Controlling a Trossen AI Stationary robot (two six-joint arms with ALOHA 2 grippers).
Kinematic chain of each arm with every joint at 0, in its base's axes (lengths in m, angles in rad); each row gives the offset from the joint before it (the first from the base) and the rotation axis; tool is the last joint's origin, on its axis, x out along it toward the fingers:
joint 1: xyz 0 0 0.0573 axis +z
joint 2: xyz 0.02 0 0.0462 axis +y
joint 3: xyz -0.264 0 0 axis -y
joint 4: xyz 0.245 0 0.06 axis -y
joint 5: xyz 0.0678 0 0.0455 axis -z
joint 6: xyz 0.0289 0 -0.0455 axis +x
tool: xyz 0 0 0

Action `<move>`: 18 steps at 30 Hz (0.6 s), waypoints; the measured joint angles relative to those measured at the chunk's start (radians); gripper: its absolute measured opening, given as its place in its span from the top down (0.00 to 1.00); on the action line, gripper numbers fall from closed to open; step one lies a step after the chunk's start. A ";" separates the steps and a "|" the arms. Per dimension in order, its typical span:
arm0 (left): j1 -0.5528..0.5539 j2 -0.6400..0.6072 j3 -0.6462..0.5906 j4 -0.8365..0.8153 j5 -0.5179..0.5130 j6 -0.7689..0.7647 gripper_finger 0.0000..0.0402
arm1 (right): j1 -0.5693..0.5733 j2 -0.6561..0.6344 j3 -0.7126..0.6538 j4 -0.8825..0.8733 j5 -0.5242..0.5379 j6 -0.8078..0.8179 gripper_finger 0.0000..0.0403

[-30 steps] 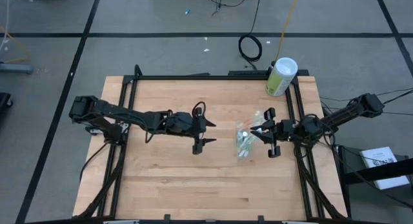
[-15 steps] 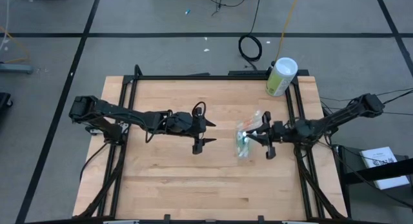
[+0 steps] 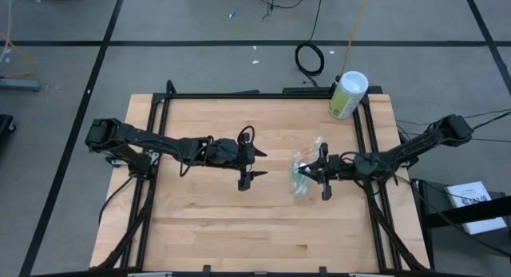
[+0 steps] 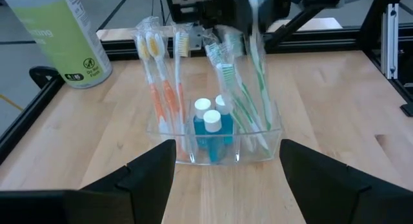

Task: Pick & Place toothbrushing station
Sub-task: Put the green toothbrush into the bottom of the transparent organizer

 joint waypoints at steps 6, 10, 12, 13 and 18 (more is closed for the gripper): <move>0.000 0.000 0.000 0.000 0.000 0.000 0.30 | 0.000 0.103 0.000 0.036 -0.003 0.017 0.95; 0.000 0.000 0.000 0.000 0.000 0.000 0.30 | 0.000 0.184 0.000 0.091 -0.003 0.026 0.95; 0.000 0.000 0.000 -0.001 0.000 0.000 0.30 | 0.000 0.219 0.000 0.103 -0.003 0.031 0.95; 0.000 0.000 0.000 -0.001 0.000 -0.002 0.30 | 0.000 0.233 0.000 0.107 -0.003 0.034 0.95; 0.000 0.000 0.000 -0.001 0.000 -0.004 0.30 | 0.000 0.282 0.000 0.145 -0.002 0.037 0.95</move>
